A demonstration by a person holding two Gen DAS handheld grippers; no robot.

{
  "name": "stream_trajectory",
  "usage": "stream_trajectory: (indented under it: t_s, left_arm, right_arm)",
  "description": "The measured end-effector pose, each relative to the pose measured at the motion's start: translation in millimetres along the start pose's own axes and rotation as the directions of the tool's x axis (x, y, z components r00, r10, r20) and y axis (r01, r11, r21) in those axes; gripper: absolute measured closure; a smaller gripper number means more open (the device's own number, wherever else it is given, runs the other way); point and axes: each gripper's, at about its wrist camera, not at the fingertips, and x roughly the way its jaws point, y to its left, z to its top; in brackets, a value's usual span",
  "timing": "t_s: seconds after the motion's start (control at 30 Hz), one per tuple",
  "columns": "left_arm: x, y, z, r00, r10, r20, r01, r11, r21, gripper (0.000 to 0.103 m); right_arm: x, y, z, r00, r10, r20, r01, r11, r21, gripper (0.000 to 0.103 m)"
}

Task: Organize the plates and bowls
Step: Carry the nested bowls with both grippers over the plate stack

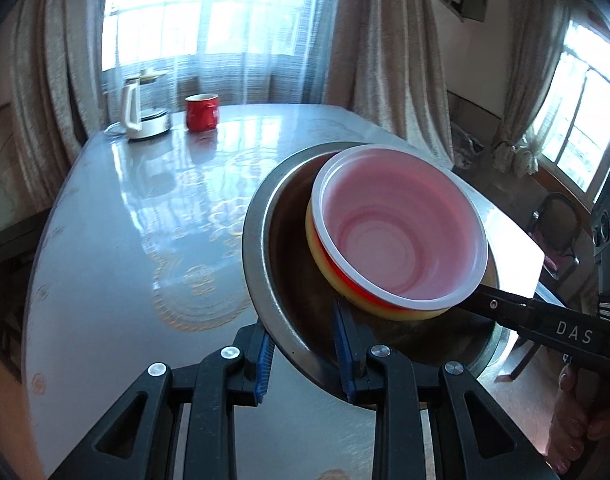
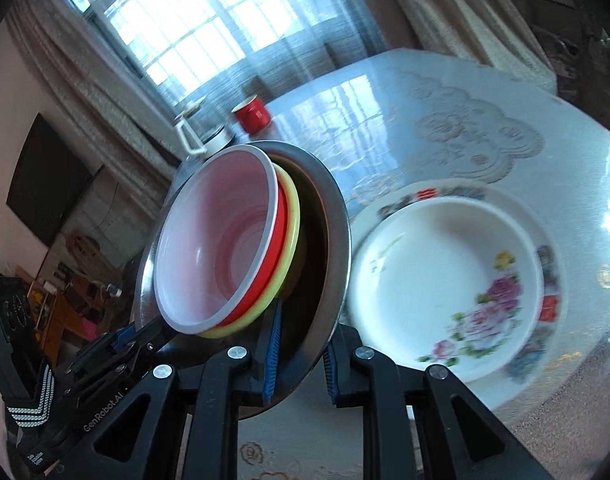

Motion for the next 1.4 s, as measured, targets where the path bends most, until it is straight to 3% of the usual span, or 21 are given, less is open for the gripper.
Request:
stream_trajectory:
  t_s: [0.63, 1.4]
  left_arm:
    - [38.4, -79.6, 21.2, 0.995, -0.094, -0.019, 0.095, 0.988, 0.123, 0.075]
    - [71.0, -102.7, 16.6, 0.995, -0.076, -0.057, 0.084, 0.985, 0.151, 0.075]
  right_arm:
    - [-41.1, -68.2, 9.2, 0.990, -0.116, 0.081, 0.103, 0.984, 0.147, 0.084]
    - [-41.7, -103.8, -6.3, 0.986, -0.161, 0.040, 0.148, 0.961, 0.234, 0.084]
